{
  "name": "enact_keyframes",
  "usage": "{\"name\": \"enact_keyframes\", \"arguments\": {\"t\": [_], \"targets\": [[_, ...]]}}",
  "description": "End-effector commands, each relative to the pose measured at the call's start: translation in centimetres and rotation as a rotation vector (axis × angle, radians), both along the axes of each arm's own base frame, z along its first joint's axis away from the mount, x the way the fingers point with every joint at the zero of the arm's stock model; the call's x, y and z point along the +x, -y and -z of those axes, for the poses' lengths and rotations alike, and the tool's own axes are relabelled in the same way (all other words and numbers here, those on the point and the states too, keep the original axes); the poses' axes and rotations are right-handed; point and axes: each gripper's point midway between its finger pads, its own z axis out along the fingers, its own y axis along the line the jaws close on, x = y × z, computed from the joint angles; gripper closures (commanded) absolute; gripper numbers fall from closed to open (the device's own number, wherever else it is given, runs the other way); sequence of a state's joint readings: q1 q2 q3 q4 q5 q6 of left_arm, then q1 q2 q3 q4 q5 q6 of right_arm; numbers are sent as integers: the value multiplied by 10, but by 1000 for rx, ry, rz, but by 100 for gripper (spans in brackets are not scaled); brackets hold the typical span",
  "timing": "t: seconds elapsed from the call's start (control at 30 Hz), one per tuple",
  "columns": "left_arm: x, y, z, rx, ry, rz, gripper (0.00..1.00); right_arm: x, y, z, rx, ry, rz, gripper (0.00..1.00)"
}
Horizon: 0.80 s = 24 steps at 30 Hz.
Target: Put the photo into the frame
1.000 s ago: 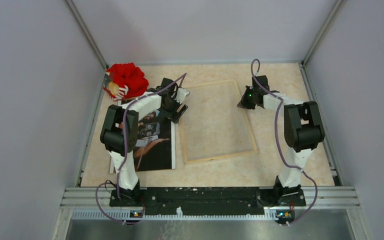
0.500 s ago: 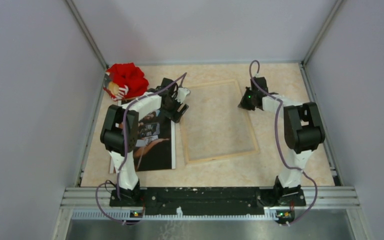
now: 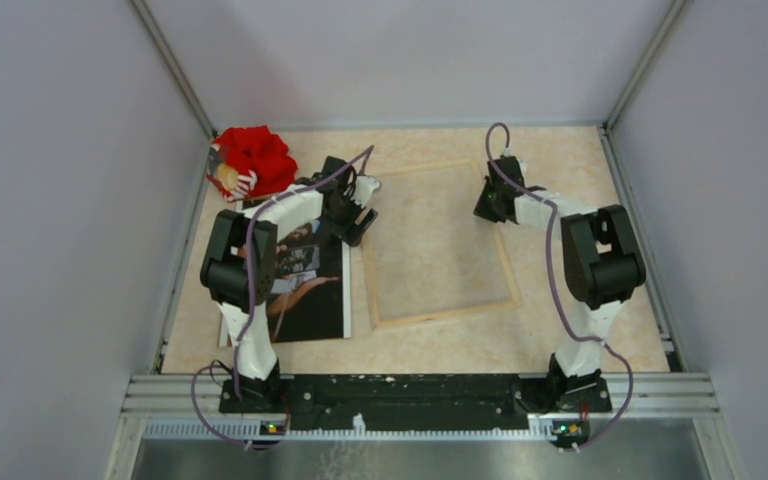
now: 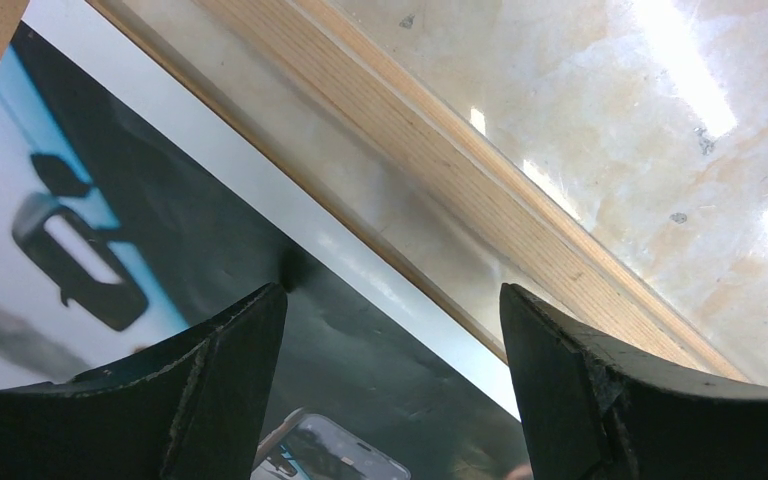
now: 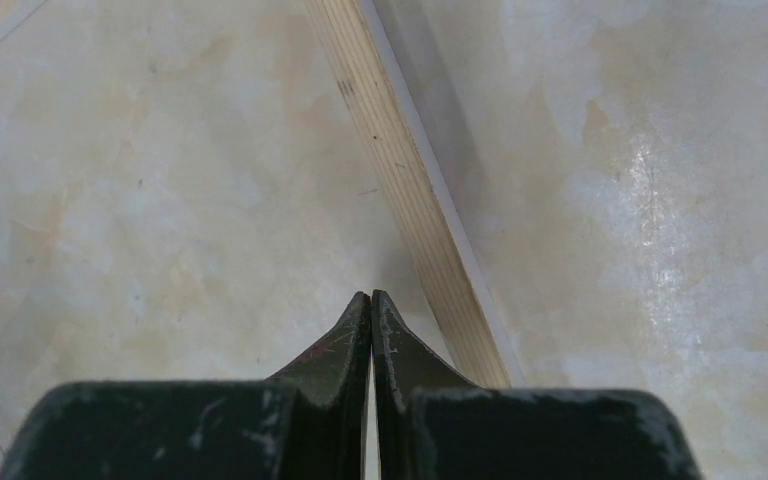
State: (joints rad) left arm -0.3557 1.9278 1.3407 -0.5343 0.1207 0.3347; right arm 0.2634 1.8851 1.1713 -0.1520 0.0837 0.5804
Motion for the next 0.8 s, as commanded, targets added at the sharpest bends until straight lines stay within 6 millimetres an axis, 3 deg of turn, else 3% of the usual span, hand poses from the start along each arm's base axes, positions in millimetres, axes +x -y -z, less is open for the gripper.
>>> {"name": "enact_keyframes", "arguments": {"t": [0.0, 0.13, 0.2, 0.27, 0.37, 0.5, 0.6, 0.77], "targets": [[3, 8, -26, -50, 59, 14, 15, -27, 28, 28, -137, -113, 63, 100], [3, 7, -27, -49, 60, 12, 15, -33, 15, 40, -104, -145, 21, 100], [3, 6, -27, -44, 59, 10, 15, -32, 7, 30, -67, -134, -4, 100], [3, 6, -27, -39, 61, 8, 15, -28, -5, 8, -4, -96, -39, 100], [5, 2, -30, -27, 67, 0, 15, -22, -16, -40, 112, -17, -94, 90], [6, -2, -37, -25, 82, -6, 15, -18, -4, -85, 187, 67, -100, 72], [6, -4, -39, -23, 82, -10, 16, -19, 15, -88, 167, 76, -67, 63], [3, -3, -39, -31, 69, -9, 16, -23, 32, -62, 134, 24, -39, 57]]}}
